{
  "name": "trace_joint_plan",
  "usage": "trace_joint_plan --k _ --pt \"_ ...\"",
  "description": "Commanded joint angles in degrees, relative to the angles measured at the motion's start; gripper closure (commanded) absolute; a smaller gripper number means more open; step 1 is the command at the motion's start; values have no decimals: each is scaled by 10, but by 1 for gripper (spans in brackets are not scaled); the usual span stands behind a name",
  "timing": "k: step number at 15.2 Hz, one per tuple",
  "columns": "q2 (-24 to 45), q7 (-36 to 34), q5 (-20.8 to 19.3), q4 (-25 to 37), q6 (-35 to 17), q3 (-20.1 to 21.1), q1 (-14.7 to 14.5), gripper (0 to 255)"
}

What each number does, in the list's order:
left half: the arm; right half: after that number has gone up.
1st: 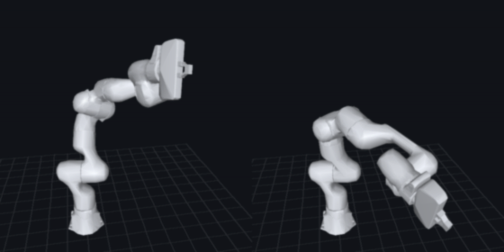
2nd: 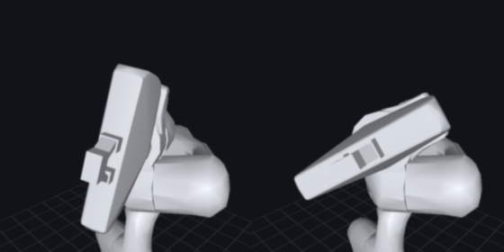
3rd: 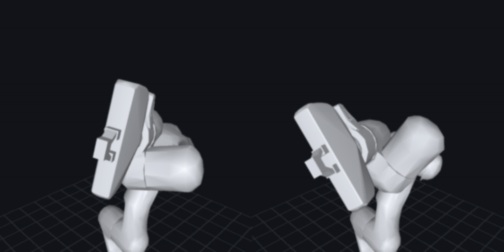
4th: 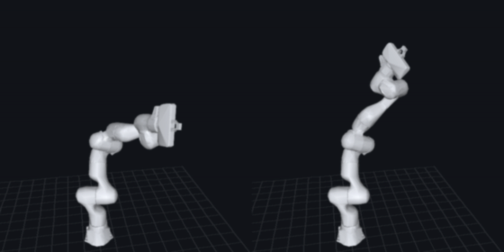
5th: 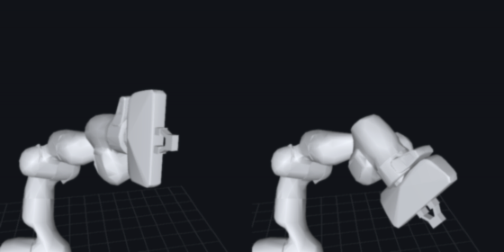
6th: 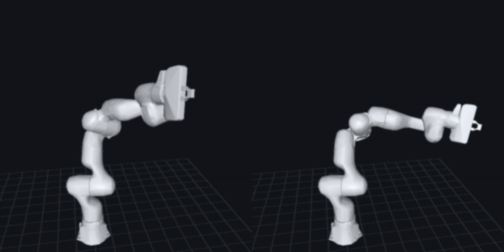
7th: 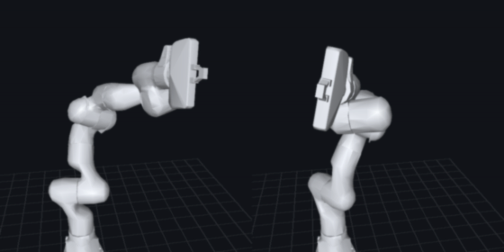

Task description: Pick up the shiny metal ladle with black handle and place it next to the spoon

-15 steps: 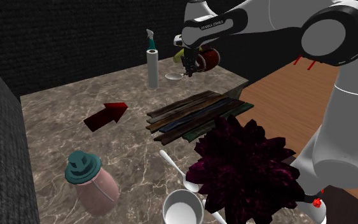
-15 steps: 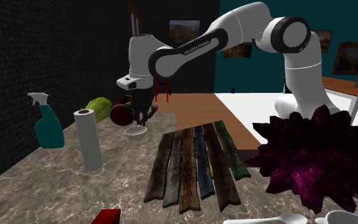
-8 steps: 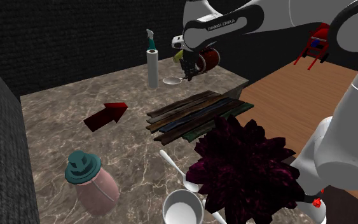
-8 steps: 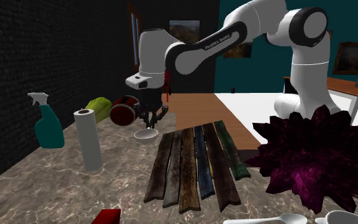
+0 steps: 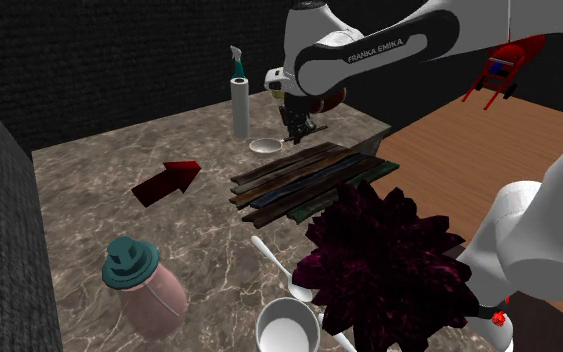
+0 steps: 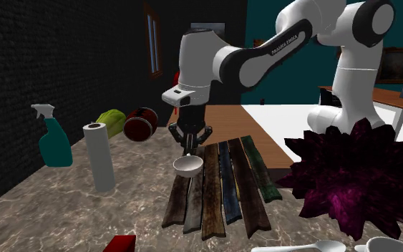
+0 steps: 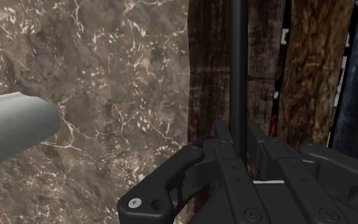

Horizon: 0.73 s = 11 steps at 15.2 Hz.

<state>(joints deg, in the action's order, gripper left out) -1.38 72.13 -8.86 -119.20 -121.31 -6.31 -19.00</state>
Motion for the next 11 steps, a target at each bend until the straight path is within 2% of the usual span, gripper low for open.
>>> trace_joint_plan --k 1,11 --pt "-25 -32 -5 -28 1 15 -14 255" --pt "-107 -166 1 -113 16 93 -74 255"
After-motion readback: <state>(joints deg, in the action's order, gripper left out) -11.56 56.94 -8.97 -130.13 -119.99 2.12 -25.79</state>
